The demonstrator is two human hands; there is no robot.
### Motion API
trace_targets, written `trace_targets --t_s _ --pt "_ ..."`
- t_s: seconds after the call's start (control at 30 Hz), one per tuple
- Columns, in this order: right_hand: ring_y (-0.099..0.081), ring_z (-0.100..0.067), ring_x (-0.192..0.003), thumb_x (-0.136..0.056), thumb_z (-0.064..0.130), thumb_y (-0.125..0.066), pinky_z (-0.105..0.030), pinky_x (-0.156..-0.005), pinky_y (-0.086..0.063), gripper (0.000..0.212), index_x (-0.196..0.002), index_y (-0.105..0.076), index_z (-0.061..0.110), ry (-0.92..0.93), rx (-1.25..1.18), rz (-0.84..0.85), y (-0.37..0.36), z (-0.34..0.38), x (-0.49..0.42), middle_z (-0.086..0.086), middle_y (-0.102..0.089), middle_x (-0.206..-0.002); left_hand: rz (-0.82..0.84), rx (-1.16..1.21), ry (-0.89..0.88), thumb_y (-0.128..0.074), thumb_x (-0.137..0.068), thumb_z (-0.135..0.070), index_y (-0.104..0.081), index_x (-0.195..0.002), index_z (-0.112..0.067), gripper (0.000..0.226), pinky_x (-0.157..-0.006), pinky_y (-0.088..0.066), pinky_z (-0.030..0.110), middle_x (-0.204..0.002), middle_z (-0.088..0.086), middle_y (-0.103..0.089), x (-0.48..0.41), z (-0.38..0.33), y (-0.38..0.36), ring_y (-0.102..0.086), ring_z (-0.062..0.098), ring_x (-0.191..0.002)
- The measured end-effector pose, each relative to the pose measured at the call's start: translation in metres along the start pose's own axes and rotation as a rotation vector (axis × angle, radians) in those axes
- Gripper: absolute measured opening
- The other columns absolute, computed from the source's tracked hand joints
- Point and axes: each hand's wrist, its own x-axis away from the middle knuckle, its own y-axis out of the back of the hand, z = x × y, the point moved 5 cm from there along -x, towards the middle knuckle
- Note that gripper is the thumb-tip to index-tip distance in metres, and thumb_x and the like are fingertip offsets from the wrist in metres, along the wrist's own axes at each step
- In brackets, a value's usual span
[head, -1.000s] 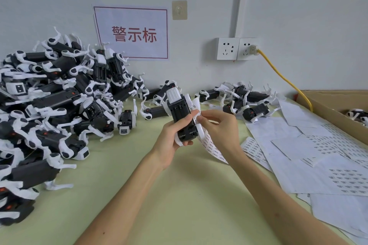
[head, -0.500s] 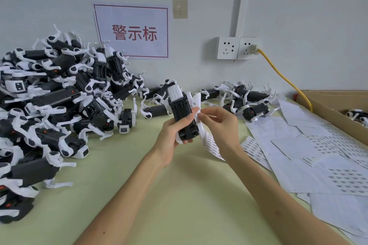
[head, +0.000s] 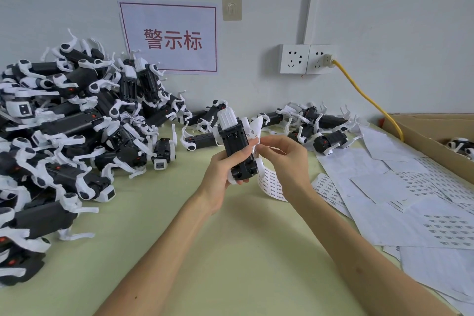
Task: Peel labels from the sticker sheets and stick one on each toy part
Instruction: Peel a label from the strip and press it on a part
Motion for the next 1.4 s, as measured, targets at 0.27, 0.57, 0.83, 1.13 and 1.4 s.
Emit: trace_targets --t_s 0.27,0.57,0.83,1.13,1.4 --pt "-0.074 -0.006 -0.087 -0.084 0.009 -0.079 -0.011 -0.072 -0.052 0.017 -0.088 -0.077 0.025 0.012 -0.048 0.002 -0.003 0.002 0.003 0.009 -0.078 -0.09 0.003 -0.03 -0.002 -0.066 -0.081 -0.038 -0.078 -0.115 -0.018 0.041 -0.063 -0.041 0.028 -0.1 -0.001 -0.072 0.0 0.002 -0.001 -0.061 0.013 -0.074" --pt "-0.076 -0.019 -0.079 -0.087 0.004 -0.076 -0.021 -0.078 -0.059 0.006 -0.085 -0.071 0.002 -0.201 -0.291 -0.015 0.0 -0.008 0.004 -0.009 -0.076 -0.076 0.036 -0.109 -0.034 -0.07 -0.08 -0.036 -0.082 -0.098 -0.032 0.022 -0.079 -0.056 0.024 -0.099 -0.003 -0.076 0.0 0.004 -0.001 -0.07 0.011 -0.094" --pt "-0.076 -0.019 -0.071 -0.087 -0.001 -0.075 -0.022 -0.073 -0.06 0.009 -0.082 -0.067 0.001 -0.209 -0.306 -0.039 0.0 -0.006 0.005 -0.006 -0.072 -0.068 0.022 -0.129 -0.041 -0.073 -0.078 -0.033 -0.082 -0.098 -0.025 0.023 -0.079 -0.045 0.044 -0.088 0.002 -0.072 -0.001 0.006 -0.003 -0.07 0.016 -0.08" --pt "-0.072 -0.012 -0.064 -0.089 0.001 -0.072 -0.018 -0.066 -0.056 0.012 -0.079 -0.066 0.006 -0.142 -0.176 -0.076 0.0 -0.003 0.005 -0.001 -0.072 -0.064 -0.009 -0.187 -0.023 -0.074 -0.076 -0.038 -0.076 -0.106 -0.012 0.04 -0.076 -0.045 0.042 -0.084 0.009 -0.071 -0.002 0.008 -0.003 -0.064 0.024 -0.081" --pt "-0.072 -0.005 -0.075 -0.091 0.009 -0.071 -0.022 -0.064 -0.057 0.009 -0.082 -0.069 0.008 -0.068 -0.063 -0.011 -0.008 0.003 0.006 0.009 -0.073 -0.077 -0.066 -0.163 -0.053 -0.073 -0.08 -0.043 -0.076 -0.1 -0.016 0.033 -0.053 -0.036 0.023 -0.08 0.008 -0.072 -0.006 0.007 0.001 -0.054 0.02 -0.072"
